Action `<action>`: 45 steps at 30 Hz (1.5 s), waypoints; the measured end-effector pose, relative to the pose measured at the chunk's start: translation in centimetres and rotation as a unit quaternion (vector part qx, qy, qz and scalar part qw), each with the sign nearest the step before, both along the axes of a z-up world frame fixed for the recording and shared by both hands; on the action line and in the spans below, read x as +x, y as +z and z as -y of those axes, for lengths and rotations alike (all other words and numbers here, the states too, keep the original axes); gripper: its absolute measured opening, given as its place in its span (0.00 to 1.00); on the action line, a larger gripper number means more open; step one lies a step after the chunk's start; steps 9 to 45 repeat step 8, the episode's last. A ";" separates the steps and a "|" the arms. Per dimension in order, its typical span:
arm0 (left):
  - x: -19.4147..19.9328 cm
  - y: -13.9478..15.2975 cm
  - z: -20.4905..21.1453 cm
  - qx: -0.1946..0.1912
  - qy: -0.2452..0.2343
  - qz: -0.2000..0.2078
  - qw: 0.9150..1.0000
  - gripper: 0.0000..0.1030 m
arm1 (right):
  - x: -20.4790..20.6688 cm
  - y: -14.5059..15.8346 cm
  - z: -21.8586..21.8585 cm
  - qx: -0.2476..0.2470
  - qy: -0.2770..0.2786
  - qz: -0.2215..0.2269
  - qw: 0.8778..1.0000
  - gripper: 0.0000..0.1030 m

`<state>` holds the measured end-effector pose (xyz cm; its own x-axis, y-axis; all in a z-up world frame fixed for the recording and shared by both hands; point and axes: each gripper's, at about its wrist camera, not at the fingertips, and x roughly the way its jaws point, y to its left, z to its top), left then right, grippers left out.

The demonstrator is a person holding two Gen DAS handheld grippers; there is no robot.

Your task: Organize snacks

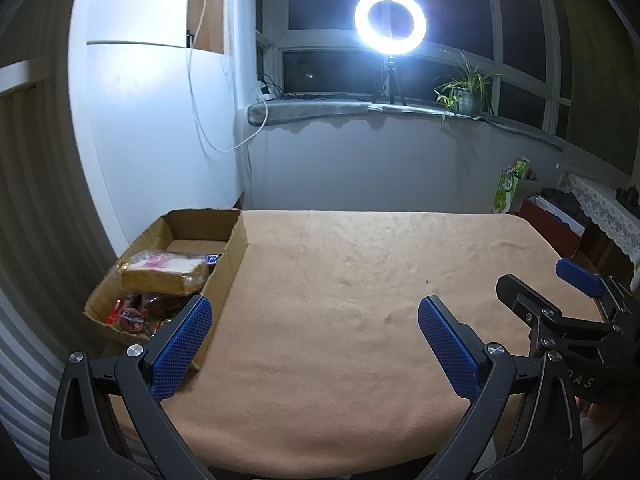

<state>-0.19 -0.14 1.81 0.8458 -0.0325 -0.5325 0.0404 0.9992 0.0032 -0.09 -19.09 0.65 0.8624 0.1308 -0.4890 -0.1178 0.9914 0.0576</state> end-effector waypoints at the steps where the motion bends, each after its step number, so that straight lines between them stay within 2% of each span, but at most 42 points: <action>1: -0.1 0.1 -0.1 -0.001 0.004 0.005 1.000 0.99 | 0.0 0.0 0.1 0.000 0.000 -0.001 1.000 1.00; 8: -0.5 0.0 0.2 0.007 0.008 0.015 1.000 0.99 | -0.1 -0.2 0.4 -0.001 0.003 -0.006 1.000 1.00; 45: -0.5 0.0 0.2 0.007 0.008 0.015 1.000 0.99 | -0.1 -0.2 0.4 -0.001 0.003 -0.006 1.000 1.00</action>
